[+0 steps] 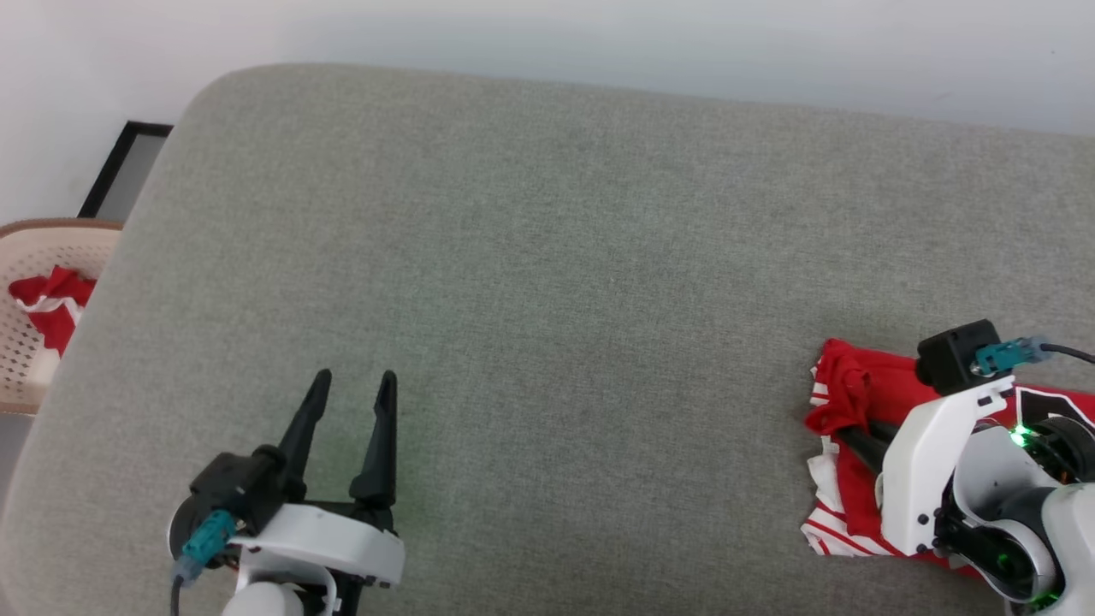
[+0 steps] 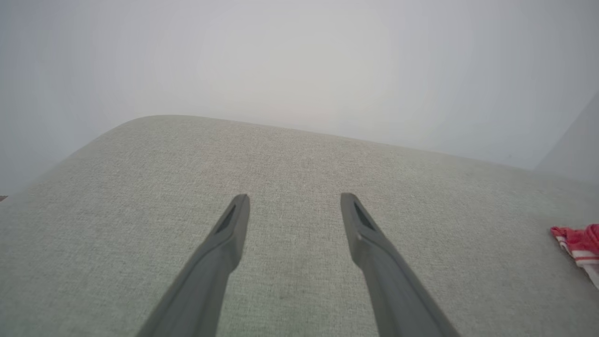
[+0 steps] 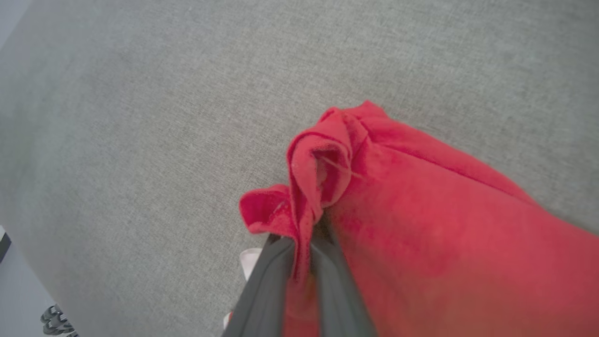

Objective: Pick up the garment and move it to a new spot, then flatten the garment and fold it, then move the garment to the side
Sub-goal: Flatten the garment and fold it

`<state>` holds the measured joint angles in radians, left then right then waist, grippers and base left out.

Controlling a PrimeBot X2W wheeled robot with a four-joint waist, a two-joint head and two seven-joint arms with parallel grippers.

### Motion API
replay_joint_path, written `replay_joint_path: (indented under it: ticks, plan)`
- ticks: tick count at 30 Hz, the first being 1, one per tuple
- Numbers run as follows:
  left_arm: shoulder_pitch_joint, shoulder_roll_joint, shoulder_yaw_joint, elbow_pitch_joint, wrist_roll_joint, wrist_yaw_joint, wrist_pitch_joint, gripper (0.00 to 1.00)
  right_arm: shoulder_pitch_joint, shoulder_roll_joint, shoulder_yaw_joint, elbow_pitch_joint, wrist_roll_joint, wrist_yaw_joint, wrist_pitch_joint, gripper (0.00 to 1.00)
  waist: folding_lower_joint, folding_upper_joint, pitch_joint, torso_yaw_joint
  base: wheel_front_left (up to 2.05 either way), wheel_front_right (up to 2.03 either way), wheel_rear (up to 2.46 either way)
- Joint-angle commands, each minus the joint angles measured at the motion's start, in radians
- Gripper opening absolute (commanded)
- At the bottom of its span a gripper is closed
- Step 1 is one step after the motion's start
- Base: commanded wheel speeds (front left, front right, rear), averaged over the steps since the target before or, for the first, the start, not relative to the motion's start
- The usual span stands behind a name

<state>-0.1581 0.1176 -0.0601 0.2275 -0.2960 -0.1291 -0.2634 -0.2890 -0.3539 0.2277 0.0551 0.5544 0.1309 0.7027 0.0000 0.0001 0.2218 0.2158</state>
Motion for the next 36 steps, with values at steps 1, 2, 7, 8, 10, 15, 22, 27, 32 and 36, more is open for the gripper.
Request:
replay_joint_path:
  ticks: [1,2,7,8,10,15,22,27,32,36]
  plan:
    - [-0.009,0.006,0.001,0.002,-0.007,-0.002,0.0,1.0,-0.016,0.0,0.009,0.007,0.009,0.0,-0.012,0.35,0.0,-0.0001,0.002,-0.001,0.0,0.0,0.0]
    - [-0.012,0.01,0.002,0.003,-0.011,-0.002,0.0,1.0,-0.02,-0.003,0.015,0.013,0.011,0.0,-0.019,0.44,0.0,-0.0001,0.002,-0.003,0.0,0.0,0.0]
    - [-0.021,0.028,0.007,0.011,-0.02,-0.002,0.0,1.0,-0.042,-0.009,0.038,0.031,0.029,0.0,-0.024,1.0,0.0,-0.0001,-0.007,-0.031,0.0,0.0,0.0]
    - [-0.02,0.031,0.007,0.013,-0.022,-0.002,0.0,1.0,-0.048,-0.006,0.038,0.03,0.035,0.0,-0.028,1.0,0.0,-0.0001,-0.01,-0.039,0.0,0.0,0.0]
    - [-0.017,0.035,0.008,0.015,-0.023,-0.002,0.0,1.0,-0.055,-0.004,0.043,0.024,0.047,0.0,-0.033,1.0,0.0,-0.0001,-0.016,-0.056,0.0,0.0,0.0]
    - [-0.007,0.041,0.008,0.02,-0.028,-0.002,0.0,1.0,-0.058,-0.005,0.042,0.006,0.088,0.0,-0.043,1.0,0.0,-0.0001,-0.027,-0.095,0.0,0.0,0.0]
    - [-0.008,0.051,0.008,0.031,-0.035,-0.002,0.0,1.0,-0.072,-0.037,0.016,0.002,0.106,0.0,-0.146,1.0,0.0,-0.0001,-0.038,-0.155,0.0,0.0,0.0]
    - [-0.023,0.062,-0.003,0.07,-0.047,-0.002,0.0,1.0,-0.063,-0.085,0.01,0.094,0.069,-0.001,-0.328,1.0,0.0,-0.0001,-0.039,-0.179,0.0,0.0,0.0]
    - [-0.008,0.067,0.021,0.091,-0.052,-0.002,0.0,1.0,-0.091,-0.065,0.014,0.204,0.03,0.0,-0.498,1.0,0.0,-0.0001,-0.059,-0.204,0.0,0.0,0.0]
    - [0.021,0.07,0.045,0.085,-0.045,-0.002,0.0,1.0,-0.093,-0.046,0.023,0.25,0.013,0.0,-0.61,1.0,0.0,-0.0001,-0.085,-0.225,0.0,0.0,0.0]
